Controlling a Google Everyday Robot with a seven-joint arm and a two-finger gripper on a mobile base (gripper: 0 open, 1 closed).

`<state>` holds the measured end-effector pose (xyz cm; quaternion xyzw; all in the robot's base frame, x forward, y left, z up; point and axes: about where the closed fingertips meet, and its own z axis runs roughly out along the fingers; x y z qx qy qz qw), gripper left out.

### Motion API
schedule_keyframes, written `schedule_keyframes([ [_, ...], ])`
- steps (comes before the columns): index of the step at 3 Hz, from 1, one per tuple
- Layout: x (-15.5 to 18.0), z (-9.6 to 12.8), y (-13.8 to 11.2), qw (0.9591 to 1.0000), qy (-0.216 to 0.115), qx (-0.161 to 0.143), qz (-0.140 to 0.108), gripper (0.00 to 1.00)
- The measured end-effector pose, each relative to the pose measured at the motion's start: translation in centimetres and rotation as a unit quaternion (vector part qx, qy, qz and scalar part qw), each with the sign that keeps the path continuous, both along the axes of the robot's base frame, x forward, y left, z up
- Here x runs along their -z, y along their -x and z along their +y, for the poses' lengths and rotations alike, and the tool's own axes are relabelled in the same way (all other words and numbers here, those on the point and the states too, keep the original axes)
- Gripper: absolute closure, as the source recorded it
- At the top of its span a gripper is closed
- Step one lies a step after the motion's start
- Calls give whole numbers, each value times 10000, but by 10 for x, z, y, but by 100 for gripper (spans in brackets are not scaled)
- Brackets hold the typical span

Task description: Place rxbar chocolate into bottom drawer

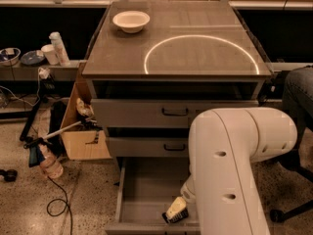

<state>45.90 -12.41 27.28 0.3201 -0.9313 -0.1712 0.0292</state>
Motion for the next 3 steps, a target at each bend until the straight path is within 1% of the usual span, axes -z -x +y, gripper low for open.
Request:
schedule_keyframes([
  [1,0,0,0,10000,0,0,0,0],
  [2,-5,-5,-2,9999,-41,-3,-115,0],
  [3,-6,-6,-4,9999,-39,-8,-142,0],
])
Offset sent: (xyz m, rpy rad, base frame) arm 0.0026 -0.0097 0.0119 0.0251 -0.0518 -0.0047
